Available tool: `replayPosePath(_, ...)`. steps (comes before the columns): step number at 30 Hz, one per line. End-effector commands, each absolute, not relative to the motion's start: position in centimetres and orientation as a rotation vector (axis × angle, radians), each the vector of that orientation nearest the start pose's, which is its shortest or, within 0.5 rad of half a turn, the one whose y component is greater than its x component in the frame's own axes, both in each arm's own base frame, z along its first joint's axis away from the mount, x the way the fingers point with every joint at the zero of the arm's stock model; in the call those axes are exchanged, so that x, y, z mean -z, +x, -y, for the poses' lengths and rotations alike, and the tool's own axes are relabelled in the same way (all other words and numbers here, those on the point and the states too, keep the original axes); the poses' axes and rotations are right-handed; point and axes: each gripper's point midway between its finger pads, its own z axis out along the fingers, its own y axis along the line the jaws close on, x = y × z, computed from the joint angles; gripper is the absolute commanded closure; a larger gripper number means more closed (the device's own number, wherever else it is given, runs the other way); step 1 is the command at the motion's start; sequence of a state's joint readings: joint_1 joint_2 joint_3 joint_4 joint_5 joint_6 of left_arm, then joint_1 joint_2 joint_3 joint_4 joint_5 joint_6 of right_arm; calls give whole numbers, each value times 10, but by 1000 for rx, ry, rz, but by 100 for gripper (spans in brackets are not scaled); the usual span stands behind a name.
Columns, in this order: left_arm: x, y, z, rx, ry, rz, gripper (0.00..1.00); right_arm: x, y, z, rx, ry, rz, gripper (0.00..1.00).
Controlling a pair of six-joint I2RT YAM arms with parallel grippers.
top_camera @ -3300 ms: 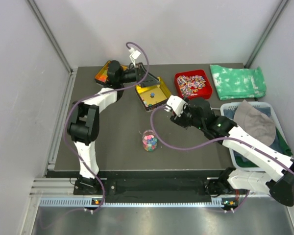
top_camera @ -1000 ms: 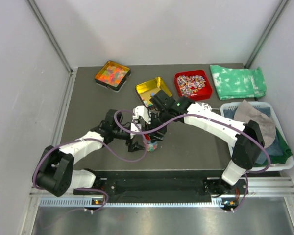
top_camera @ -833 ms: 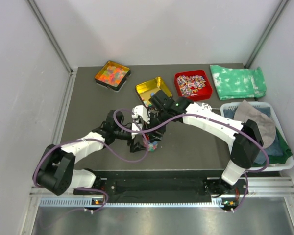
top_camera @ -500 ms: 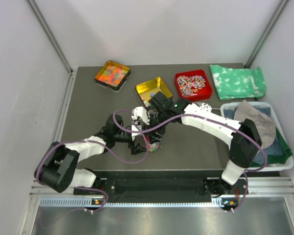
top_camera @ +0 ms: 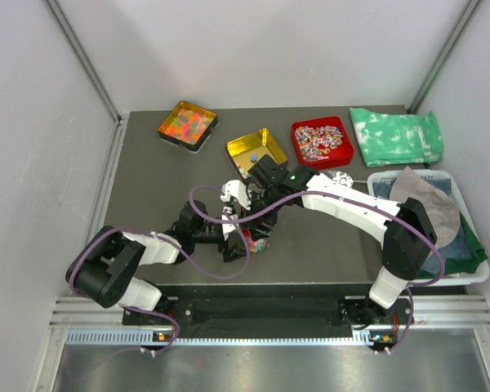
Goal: Pack the candies
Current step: Close the bottle lid on the packing bottle.
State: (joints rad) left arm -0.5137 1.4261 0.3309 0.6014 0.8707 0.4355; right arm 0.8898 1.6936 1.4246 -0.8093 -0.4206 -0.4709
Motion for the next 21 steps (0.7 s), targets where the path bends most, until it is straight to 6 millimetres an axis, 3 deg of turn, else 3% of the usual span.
replayPosePath(1,-73,219,271,903,1302,-1370,1,-146,204,-323,-660,-1782,-1960,53)
replayPosePath(8,-68,225,282,909,1276,-1372,1,-150,202,-321,-666,-1782,-1957,53)
replayPosePath(14,-66,239,280,829,1225,-1413,1,-153,200,-325,-705,-1789,-1960,53)
replayPosePath(21,-67,242,282,835,1196,-1407,1,-155,200,-329,-723,-1788,-1962,53)
